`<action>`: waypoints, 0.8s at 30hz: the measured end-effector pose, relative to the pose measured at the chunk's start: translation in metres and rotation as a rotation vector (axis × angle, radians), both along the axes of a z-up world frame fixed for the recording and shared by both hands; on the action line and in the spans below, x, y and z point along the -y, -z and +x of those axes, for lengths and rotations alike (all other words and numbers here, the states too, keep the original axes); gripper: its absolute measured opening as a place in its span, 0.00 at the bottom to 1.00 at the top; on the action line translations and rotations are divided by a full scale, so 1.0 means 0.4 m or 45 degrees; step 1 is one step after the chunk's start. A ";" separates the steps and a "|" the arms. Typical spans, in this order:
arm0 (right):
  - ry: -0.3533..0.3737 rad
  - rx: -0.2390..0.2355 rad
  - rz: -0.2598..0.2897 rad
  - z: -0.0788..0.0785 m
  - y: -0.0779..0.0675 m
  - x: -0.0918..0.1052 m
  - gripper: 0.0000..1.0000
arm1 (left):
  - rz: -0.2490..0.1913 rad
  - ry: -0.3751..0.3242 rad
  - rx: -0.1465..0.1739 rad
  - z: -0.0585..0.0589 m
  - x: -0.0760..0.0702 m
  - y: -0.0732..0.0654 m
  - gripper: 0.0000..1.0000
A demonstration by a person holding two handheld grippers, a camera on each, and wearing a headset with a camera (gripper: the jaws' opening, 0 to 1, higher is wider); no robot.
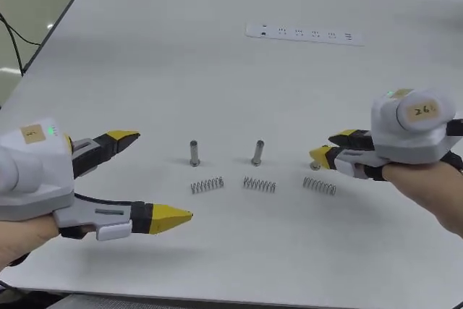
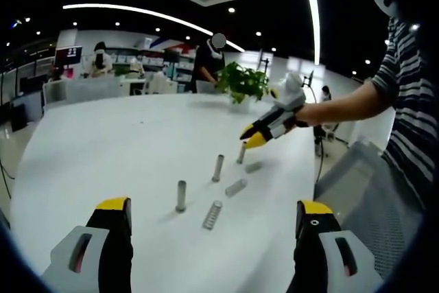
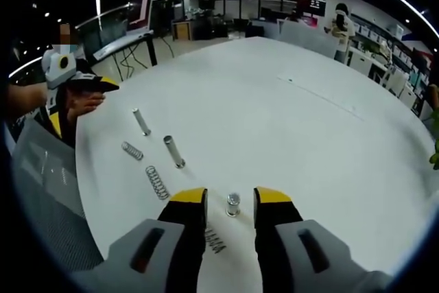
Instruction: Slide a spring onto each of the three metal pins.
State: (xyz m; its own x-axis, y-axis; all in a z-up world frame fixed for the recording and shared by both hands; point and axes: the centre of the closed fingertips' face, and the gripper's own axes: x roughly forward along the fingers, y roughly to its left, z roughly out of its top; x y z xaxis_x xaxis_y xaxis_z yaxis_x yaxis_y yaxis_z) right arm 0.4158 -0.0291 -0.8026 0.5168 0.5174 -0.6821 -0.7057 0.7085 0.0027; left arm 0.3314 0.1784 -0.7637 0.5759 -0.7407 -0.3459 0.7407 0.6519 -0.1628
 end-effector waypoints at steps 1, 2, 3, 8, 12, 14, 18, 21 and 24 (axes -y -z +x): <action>-0.004 0.001 0.002 -0.001 -0.001 -0.001 0.26 | -0.001 0.000 0.001 0.000 0.000 -0.001 0.97; -0.008 0.002 0.001 -0.003 -0.001 -0.001 0.26 | -0.002 0.001 0.002 0.000 0.000 -0.001 0.97; -0.010 0.003 -0.002 -0.003 -0.001 0.000 0.27 | -0.004 0.000 0.001 0.000 0.000 -0.001 0.97; -0.023 0.023 -0.008 -0.007 -0.006 0.001 0.31 | -0.003 -0.003 0.000 0.001 -0.004 -0.001 0.97; -0.032 0.027 -0.007 -0.009 -0.007 0.004 0.32 | -0.004 -0.004 -0.001 0.001 -0.005 0.000 0.97; -0.036 0.033 -0.011 -0.010 -0.009 0.006 0.33 | -0.001 -0.002 -0.002 0.001 -0.004 0.001 0.97; -0.043 0.043 -0.012 -0.010 -0.015 0.004 0.35 | -0.004 -0.003 0.000 0.002 -0.003 -0.001 0.97; -0.051 0.050 -0.011 -0.012 -0.018 0.001 0.37 | -0.003 -0.003 -0.002 0.001 -0.003 0.000 0.97; -0.063 0.052 -0.016 -0.014 -0.016 -0.001 0.38 | -0.002 -0.007 -0.002 0.001 -0.006 0.001 0.97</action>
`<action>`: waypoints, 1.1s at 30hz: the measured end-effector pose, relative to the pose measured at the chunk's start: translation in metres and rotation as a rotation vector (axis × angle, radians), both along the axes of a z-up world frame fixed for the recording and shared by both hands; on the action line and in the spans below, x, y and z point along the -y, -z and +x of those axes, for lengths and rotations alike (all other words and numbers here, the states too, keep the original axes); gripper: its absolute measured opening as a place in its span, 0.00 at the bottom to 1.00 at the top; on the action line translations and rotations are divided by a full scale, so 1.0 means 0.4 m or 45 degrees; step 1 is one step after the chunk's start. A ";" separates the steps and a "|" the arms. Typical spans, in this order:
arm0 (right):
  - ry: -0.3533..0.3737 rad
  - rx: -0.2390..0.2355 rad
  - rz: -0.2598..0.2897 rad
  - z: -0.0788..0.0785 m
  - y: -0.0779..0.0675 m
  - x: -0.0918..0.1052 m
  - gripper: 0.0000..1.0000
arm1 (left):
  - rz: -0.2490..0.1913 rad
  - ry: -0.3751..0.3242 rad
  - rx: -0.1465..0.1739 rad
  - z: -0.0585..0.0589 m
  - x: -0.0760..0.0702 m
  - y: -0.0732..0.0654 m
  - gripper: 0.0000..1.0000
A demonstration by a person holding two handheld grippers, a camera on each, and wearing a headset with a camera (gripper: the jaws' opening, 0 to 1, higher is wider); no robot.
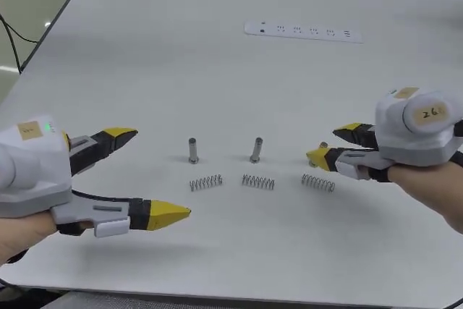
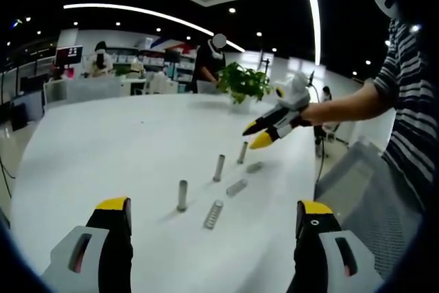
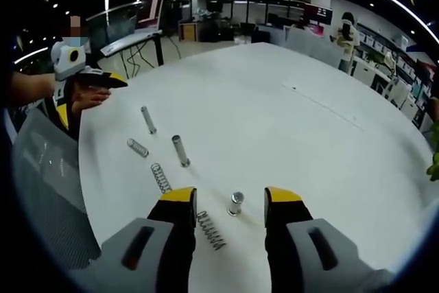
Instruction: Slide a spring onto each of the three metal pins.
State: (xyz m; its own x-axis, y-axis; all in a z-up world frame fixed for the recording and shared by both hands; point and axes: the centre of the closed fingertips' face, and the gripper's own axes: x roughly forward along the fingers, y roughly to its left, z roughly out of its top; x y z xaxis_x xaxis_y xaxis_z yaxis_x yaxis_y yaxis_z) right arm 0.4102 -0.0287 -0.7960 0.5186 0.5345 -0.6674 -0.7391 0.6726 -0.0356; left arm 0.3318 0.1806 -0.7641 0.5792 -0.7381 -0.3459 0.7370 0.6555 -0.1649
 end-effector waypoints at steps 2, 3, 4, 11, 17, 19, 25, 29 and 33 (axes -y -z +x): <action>-0.004 0.001 -0.002 -0.002 0.000 0.000 0.39 | -0.002 -0.001 -0.003 -0.001 -0.001 0.000 0.97; -0.005 0.002 -0.001 -0.003 0.000 -0.001 0.40 | -0.001 0.000 -0.002 -0.002 -0.001 0.000 0.97; -0.010 0.001 -0.003 -0.004 0.001 -0.001 0.40 | 0.001 0.000 -0.003 -0.003 -0.001 0.001 0.98; -0.043 0.006 -0.032 -0.013 0.002 0.005 0.41 | -0.001 -0.002 -0.006 -0.004 -0.001 0.002 0.97; -0.103 0.011 -0.089 -0.034 0.007 0.016 0.40 | -0.001 -0.004 -0.011 -0.005 -0.002 0.006 0.97; -0.127 0.011 -0.111 -0.043 0.010 0.018 0.40 | -0.001 -0.005 -0.011 -0.005 -0.003 0.007 0.98; -0.221 0.001 -0.152 -0.067 0.020 0.019 0.41 | -0.001 -0.010 -0.011 -0.004 -0.004 0.008 0.98; -0.264 -0.004 -0.177 -0.076 0.027 0.020 0.41 | -0.007 -0.013 -0.010 -0.004 -0.003 0.007 0.98; -0.290 -0.013 -0.200 -0.081 0.036 0.025 0.41 | -0.007 -0.013 -0.010 -0.007 -0.002 0.008 0.98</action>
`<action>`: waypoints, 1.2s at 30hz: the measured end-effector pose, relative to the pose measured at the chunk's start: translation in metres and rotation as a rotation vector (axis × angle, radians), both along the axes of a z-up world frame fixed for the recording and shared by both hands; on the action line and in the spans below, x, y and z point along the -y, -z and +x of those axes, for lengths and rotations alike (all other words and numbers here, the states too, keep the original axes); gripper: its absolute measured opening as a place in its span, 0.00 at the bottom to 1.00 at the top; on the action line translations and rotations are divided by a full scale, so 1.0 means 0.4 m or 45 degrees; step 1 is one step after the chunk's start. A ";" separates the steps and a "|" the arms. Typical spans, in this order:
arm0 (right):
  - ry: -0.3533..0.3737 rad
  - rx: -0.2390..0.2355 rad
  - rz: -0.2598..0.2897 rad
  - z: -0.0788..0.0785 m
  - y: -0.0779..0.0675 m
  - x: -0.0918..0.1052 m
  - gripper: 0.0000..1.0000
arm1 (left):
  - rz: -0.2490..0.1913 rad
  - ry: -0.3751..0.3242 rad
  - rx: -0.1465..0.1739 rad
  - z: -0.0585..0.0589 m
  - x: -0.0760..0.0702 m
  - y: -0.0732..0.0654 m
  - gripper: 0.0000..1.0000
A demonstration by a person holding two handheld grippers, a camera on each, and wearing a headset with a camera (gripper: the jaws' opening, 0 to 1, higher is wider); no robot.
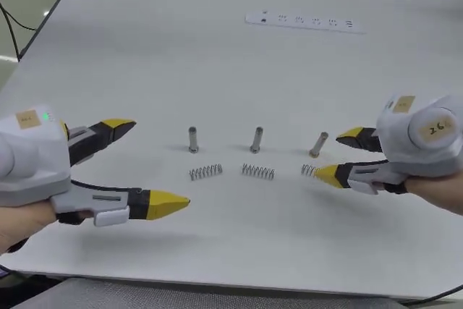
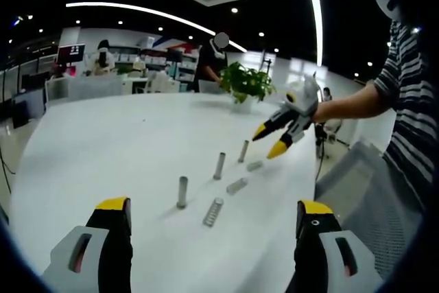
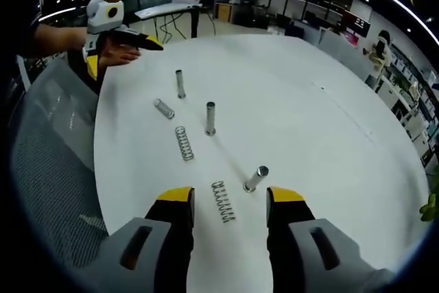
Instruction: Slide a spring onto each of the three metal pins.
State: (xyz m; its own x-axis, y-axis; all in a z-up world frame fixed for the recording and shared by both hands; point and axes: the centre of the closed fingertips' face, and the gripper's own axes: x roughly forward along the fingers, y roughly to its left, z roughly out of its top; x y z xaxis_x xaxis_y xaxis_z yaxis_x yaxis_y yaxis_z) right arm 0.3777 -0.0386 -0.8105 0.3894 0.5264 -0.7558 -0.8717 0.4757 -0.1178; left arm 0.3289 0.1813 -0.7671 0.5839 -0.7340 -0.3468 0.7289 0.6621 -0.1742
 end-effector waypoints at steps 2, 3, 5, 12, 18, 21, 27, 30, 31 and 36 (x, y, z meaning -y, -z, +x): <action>-0.010 -0.008 -0.024 -0.006 0.007 0.004 0.40 | 0.001 -0.003 0.000 -0.001 -0.003 0.001 0.98; -0.018 -0.013 -0.027 -0.009 0.009 0.004 0.40 | 0.002 -0.005 -0.001 -0.002 -0.005 0.001 0.98; -0.037 -0.016 -0.037 -0.015 0.013 0.003 0.40 | 0.000 -0.008 -0.001 -0.003 -0.007 0.001 0.98; -0.123 -0.053 -0.096 -0.039 0.040 0.005 0.39 | 0.000 -0.017 -0.002 -0.007 -0.013 0.002 0.98; -0.155 -0.072 -0.128 -0.037 0.056 0.009 0.35 | 0.002 -0.022 -0.006 -0.011 -0.016 0.004 0.98; -0.166 -0.080 -0.139 -0.034 0.063 0.012 0.32 | 0.003 -0.024 -0.005 -0.013 -0.018 0.004 0.98; -0.200 -0.095 -0.178 -0.037 0.078 0.020 0.26 | 0.009 -0.027 -0.005 -0.015 -0.022 0.004 0.98; -0.211 -0.098 -0.182 -0.037 0.082 0.016 0.23 | 0.010 -0.031 -0.005 -0.015 -0.025 0.003 0.98; -0.216 -0.101 -0.186 -0.036 0.085 0.015 0.23 | 0.010 -0.031 -0.005 -0.014 -0.025 0.002 0.98; -0.225 -0.116 -0.210 -0.030 0.101 0.020 0.20 | 0.014 -0.027 -0.004 -0.014 -0.026 0.000 0.98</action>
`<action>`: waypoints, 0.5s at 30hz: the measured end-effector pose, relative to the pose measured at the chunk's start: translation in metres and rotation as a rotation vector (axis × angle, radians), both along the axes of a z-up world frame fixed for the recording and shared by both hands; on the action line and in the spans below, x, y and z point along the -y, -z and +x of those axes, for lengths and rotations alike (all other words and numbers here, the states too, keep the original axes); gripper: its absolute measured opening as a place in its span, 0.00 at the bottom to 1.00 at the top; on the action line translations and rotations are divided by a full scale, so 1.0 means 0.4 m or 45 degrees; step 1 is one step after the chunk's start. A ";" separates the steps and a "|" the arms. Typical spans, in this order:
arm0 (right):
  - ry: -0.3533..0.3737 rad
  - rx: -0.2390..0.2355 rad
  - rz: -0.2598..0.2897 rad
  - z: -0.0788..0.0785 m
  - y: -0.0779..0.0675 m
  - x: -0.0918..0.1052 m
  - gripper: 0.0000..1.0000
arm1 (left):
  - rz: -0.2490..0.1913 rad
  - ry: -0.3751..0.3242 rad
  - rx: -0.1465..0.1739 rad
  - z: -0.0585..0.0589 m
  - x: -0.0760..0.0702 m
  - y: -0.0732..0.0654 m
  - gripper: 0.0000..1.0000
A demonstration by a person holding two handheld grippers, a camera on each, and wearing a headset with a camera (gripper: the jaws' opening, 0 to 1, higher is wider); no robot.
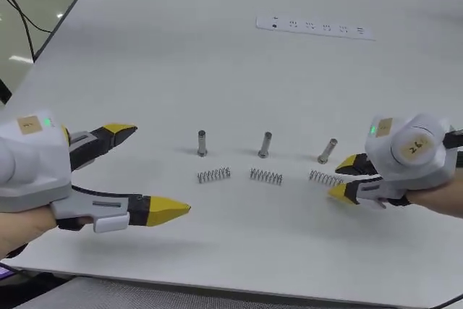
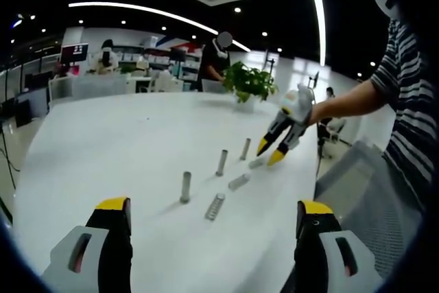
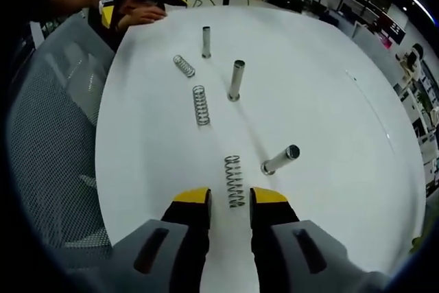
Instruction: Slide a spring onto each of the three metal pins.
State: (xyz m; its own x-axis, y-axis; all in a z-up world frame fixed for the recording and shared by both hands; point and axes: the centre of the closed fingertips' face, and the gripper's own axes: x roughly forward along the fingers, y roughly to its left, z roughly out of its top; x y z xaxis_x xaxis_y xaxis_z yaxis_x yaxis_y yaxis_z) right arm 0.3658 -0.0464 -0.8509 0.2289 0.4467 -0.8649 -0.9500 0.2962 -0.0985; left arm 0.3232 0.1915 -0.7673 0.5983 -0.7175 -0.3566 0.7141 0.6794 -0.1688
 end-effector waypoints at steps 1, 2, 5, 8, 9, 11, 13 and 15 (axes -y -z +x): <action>-0.002 -0.003 -0.008 0.000 0.003 0.002 0.20 | 0.001 0.001 0.000 0.000 0.000 0.000 0.98; -0.011 -0.004 -0.020 0.000 0.007 0.004 0.19 | 0.001 0.002 -0.001 0.000 0.000 0.000 0.98; -0.025 -0.003 -0.027 0.001 0.010 0.003 0.18 | -0.001 0.001 -0.002 0.002 -0.002 0.001 0.98; -0.031 -0.006 -0.032 0.005 0.014 0.000 0.18 | 0.005 0.007 -0.004 0.002 -0.002 0.004 0.98; -0.034 -0.008 -0.034 0.006 0.014 -0.001 0.17 | 0.009 0.008 -0.003 0.002 -0.002 0.005 0.98; -0.039 -0.010 -0.037 0.008 0.016 -0.005 0.17 | 0.012 0.010 -0.005 0.001 -0.001 0.007 0.98; -0.041 -0.010 -0.044 0.011 0.019 -0.005 0.16 | 0.011 0.010 -0.002 0.002 0.000 0.005 0.98; -0.046 -0.001 -0.054 0.016 0.021 -0.005 0.17 | 0.013 0.009 -0.003 0.002 -0.002 0.006 0.98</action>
